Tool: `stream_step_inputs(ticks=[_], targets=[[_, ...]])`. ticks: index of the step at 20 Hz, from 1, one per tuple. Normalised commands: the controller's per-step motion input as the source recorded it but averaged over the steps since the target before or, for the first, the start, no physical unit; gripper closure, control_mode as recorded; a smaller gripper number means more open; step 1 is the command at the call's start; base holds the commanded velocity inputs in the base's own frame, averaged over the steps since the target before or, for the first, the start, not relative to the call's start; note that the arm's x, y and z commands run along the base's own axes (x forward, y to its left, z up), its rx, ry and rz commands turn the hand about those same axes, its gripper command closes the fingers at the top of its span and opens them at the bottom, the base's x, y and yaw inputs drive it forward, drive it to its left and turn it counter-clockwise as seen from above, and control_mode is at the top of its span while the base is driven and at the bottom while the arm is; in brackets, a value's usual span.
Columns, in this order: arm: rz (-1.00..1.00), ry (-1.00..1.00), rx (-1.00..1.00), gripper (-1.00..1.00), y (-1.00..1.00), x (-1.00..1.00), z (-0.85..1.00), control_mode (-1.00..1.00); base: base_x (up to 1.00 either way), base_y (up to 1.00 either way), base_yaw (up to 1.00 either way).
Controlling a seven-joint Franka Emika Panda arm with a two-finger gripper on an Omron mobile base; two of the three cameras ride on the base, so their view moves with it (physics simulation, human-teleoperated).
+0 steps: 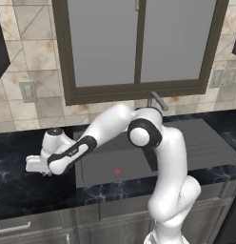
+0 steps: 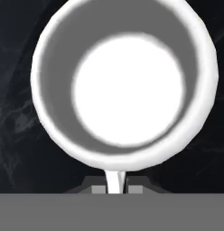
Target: Pick the mug and place it in the sink. Pick the bowl and place it in the open cabinet and then close the cabinet.
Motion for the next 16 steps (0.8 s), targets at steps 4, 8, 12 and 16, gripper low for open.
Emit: stream_step_inputs(ticks=[4,8,12,16], targets=[[0.00,-0.03,0.00,1.00,0.00,-0.02,0.01,-1.00,0.00,0.00,0.00],[0.00,-0.06,-0.04,1.00,0.00,0.00,0.31,-1.00,0.00,0.00,0.00],[0.00,-0.01,-0.14,1.00,0.00,0.00,0.63,-1.00,0.00,0.00,0.00],[-0.05,0.07,-0.19,1.00,0.00,0.00,0.75,-1.00,0.00,0.00,0.00]])
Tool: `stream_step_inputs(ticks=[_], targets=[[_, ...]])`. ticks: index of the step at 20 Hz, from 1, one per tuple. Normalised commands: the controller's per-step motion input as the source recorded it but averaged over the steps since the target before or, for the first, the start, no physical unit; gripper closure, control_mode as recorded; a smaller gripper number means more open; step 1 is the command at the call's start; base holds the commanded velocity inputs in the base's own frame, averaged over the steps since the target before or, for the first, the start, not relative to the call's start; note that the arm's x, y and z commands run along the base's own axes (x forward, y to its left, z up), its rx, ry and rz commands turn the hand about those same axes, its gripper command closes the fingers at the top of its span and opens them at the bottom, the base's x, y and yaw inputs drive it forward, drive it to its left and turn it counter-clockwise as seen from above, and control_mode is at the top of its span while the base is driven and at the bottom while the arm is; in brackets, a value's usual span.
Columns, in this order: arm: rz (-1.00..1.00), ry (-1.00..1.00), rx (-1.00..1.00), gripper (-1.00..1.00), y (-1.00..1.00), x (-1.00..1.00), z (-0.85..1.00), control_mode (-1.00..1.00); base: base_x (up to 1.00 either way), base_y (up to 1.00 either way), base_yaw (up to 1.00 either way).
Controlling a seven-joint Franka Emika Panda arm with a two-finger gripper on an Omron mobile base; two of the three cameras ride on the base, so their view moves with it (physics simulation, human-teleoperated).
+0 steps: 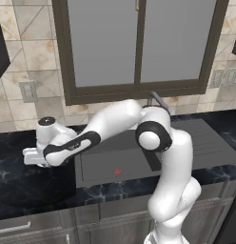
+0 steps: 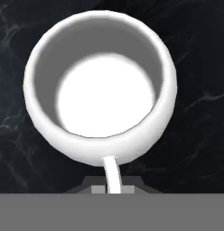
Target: Pick the mug and place it in the sink. Pick the bowl and place it in the open cabinet and then close the cabinet.
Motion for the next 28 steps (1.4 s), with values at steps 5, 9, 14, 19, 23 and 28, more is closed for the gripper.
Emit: stream_step_inputs(ticks=[5,9,14,19,23,28], targets=[[-0.13,0.17,-0.12,1.00,-0.16,0.00,0.45,-1.00,0.00,0.00,0.00],[-0.18,0.12,0.00,1.00,-0.49,-0.12,0.20,-1.00,0.00,0.00,0.00],[-0.22,0.04,0.00,1.00,-0.65,-0.29,0.03,-1.00,0.00,0.00,0.00],[-0.10,-0.28,0.00,1.00,-0.71,-0.66,0.00,-1.00,0.00,0.00,0.00],[-0.04,-0.43,-0.04,1.00,-0.60,-0.75,0.00,-1.00,0.00,0.00,0.00],[-0.03,-0.29,-0.02,1.00,-0.56,-0.46,0.00,-1.00,0.00,0.00,0.00]])
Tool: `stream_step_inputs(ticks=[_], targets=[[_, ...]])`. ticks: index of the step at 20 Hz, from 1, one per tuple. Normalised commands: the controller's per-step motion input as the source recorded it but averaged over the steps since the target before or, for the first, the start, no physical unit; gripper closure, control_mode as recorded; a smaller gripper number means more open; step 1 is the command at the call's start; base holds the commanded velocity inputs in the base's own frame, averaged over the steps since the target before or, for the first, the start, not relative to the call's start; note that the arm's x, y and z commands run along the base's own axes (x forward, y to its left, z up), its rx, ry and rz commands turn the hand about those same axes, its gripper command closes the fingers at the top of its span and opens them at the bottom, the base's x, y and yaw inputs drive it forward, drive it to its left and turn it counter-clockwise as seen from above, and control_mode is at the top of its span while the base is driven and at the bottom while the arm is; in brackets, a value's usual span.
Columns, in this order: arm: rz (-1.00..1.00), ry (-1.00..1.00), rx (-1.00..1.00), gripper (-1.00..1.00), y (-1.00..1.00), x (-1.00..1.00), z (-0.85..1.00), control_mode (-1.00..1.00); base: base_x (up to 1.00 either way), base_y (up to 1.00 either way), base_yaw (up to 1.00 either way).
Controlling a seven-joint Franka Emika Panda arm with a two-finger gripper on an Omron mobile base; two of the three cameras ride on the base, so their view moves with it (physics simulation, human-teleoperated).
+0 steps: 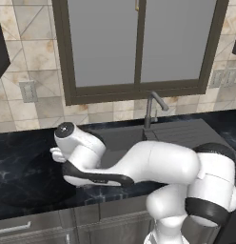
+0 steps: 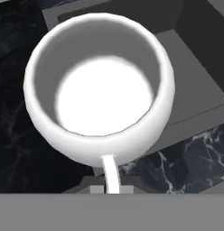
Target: Pick the mug and place it in the sink. Pick the bowl and place it in the open cabinet and then close the cabinet.
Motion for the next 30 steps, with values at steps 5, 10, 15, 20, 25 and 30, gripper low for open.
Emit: stream_step_inputs(ticks=[5,10,15,20,25,30], targets=[[-0.11,0.00,0.04,1.00,-0.55,0.00,0.11,-1.00,0.00,0.00,0.00],[-0.11,0.01,0.02,1.00,-0.40,0.00,0.14,-1.00,0.00,0.00,0.00],[-0.10,0.00,0.00,1.00,-0.27,0.01,0.04,-1.00,0.00,0.00,0.00],[-0.08,0.04,0.00,1.00,-0.12,0.20,0.00,-1.00,0.00,0.00,0.00],[-0.04,0.15,0.00,1.00,-0.10,0.39,0.00,-1.00,0.00,0.00,0.00],[-0.02,0.18,0.00,1.00,-0.18,0.48,0.00,-1.00,0.00,0.00,0.00]])
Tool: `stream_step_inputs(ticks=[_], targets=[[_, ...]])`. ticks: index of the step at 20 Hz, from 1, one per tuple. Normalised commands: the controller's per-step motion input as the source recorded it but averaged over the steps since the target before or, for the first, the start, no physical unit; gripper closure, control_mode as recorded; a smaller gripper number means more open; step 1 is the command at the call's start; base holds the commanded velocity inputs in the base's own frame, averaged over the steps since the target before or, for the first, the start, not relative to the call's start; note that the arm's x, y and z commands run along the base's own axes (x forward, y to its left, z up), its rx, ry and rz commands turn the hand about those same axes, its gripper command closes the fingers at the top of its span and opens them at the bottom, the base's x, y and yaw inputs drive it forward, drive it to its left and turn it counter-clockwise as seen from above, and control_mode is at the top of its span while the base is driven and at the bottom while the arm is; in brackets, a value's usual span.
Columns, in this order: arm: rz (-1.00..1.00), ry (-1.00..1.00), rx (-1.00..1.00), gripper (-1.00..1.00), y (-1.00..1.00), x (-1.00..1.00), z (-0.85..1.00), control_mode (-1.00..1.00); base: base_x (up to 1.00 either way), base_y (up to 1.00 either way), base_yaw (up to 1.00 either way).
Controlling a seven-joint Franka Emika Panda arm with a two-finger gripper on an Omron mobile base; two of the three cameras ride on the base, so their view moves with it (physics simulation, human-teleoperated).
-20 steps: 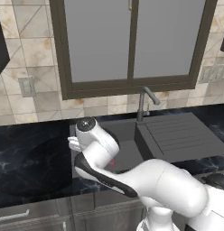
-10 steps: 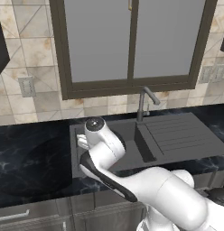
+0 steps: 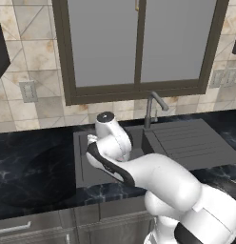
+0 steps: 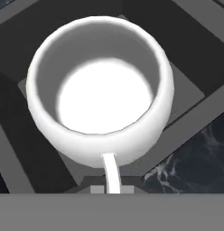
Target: Pick the mug and place it in the sink. Pick the bowl and place it in the open cabinet and then close the cabinet.
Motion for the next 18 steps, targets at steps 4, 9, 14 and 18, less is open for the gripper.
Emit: stream_step_inputs(ticks=[4,9,14,18], targets=[[0.00,0.06,0.00,1.00,-0.14,0.37,0.00,-1.00,0.00,0.00,0.00],[0.00,0.04,0.00,1.00,-0.13,0.29,0.00,-1.00,0.00,0.00,0.00],[0.00,0.01,0.00,1.00,-0.10,0.28,-0.05,-1.00,0.00,0.00,0.00],[0.00,0.00,0.00,1.00,-0.16,0.11,-0.07,-1.00,0.00,0.00,0.00]])
